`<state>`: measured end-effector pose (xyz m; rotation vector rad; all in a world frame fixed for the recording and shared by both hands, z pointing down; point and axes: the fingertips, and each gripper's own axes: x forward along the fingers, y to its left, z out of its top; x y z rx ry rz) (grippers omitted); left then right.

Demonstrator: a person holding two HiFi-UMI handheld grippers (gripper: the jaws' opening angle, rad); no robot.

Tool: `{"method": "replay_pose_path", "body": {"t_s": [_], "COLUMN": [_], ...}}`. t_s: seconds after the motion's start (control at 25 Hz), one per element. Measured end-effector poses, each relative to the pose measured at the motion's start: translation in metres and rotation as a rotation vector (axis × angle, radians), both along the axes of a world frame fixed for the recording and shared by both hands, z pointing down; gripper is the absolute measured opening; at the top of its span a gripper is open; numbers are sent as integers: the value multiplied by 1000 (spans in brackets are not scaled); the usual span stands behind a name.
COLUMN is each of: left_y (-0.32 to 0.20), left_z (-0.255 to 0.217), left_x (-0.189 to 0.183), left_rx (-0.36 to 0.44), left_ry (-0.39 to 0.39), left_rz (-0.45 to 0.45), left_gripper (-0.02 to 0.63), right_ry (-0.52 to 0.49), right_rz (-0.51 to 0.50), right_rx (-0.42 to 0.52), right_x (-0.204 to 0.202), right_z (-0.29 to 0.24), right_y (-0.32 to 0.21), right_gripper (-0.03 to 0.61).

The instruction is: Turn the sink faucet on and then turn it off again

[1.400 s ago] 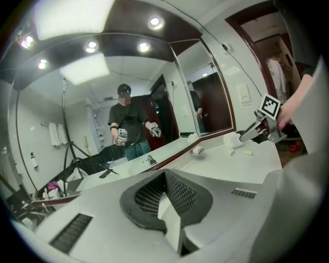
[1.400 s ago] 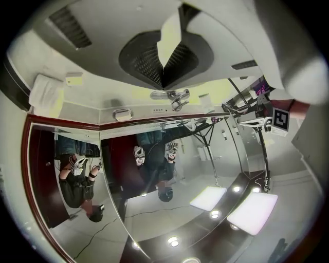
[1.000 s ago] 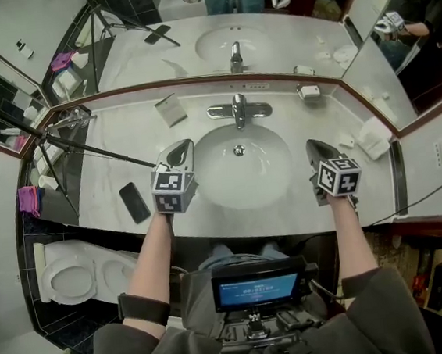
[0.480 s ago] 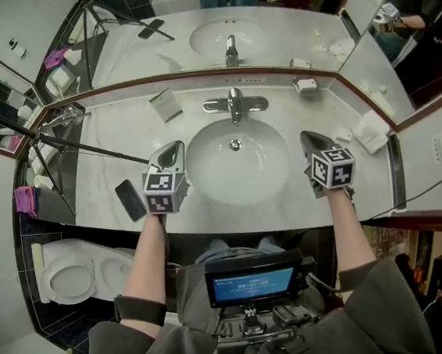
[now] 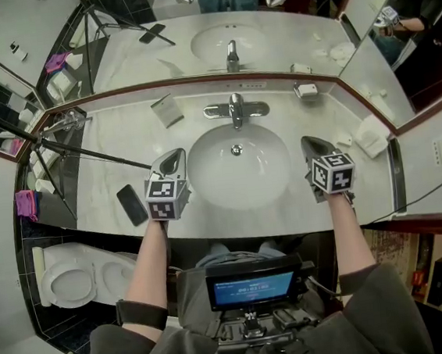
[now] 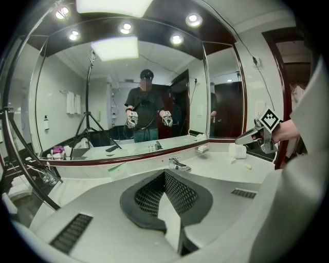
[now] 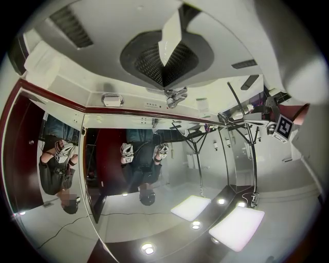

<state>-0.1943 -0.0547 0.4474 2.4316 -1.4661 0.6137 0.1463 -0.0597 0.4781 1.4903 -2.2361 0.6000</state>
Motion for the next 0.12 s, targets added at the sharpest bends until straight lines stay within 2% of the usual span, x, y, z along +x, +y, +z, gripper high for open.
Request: {"method": "replay_pose_path", "body": {"t_s": [0.12], "left_y": [1], "left_z": [2], "left_x": [-2], "left_rx": [-3], "left_ry": [0], "left_rz": [-5], "left_gripper": [2], "right_ry": [0], "right_rz": [-1], "right_rx": [0], "right_x": [0], "right_z": [1], "right_y": [1], "right_gripper": [3]}}
